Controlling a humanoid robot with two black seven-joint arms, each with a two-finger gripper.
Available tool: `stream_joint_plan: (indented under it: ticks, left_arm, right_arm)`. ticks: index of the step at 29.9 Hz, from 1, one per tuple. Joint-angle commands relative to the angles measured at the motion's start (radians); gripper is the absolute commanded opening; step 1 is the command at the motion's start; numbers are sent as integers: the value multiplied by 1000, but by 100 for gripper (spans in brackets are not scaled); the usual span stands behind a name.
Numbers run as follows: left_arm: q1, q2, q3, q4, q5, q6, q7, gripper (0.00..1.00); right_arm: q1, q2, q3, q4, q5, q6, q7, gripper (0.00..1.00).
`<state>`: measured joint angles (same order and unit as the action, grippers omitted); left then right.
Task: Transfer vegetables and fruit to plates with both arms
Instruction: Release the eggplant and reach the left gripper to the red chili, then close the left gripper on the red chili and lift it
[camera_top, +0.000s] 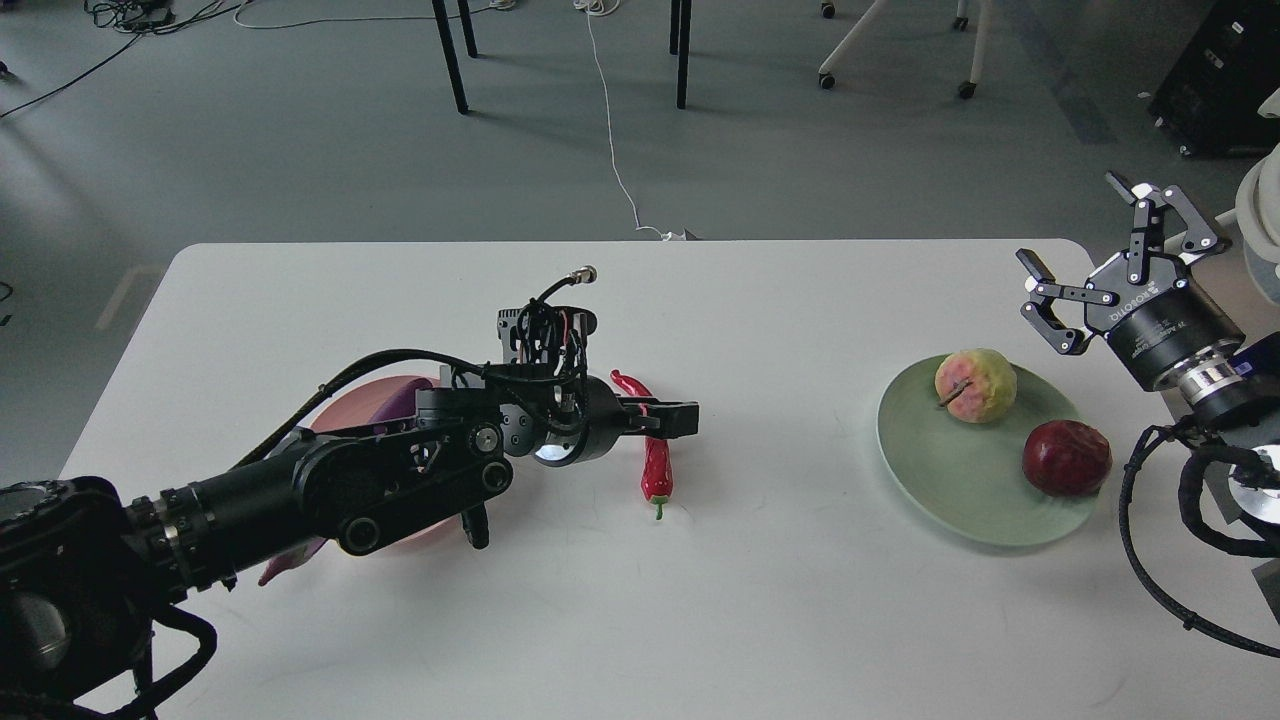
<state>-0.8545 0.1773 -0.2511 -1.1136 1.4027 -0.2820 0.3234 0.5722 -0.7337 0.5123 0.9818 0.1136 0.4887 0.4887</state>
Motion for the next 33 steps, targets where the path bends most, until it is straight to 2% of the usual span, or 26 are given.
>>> stream_joint_plan:
  ticks: [1,12,20,25,31,33]
  left_arm:
    - [-5,-1,30,23,62,1,3,99]
    - [-6,-90,32,52,88,0,42,99]
    - [-64,-111,118,107,96,-5,34,99]
    - [-63,-114,122,110,94,-6,36,98]
    - [-55,-113,127,113,94,-9,40,93]
    - [-54,-113,127,115,94,-16,40,84]
  right_arm:
    - [0,0,0,0,0,0,0,99]
    - [-5,0,2,0,0,0,0,99]
    - [-6,-1,3,2,0,0,0,99]
    - [-8,-1,2,0,0,0,0,99]
    - [-8,-1,3,0,0,0,0,99]
    - [-8,-1,3,0,0,0,0,99]
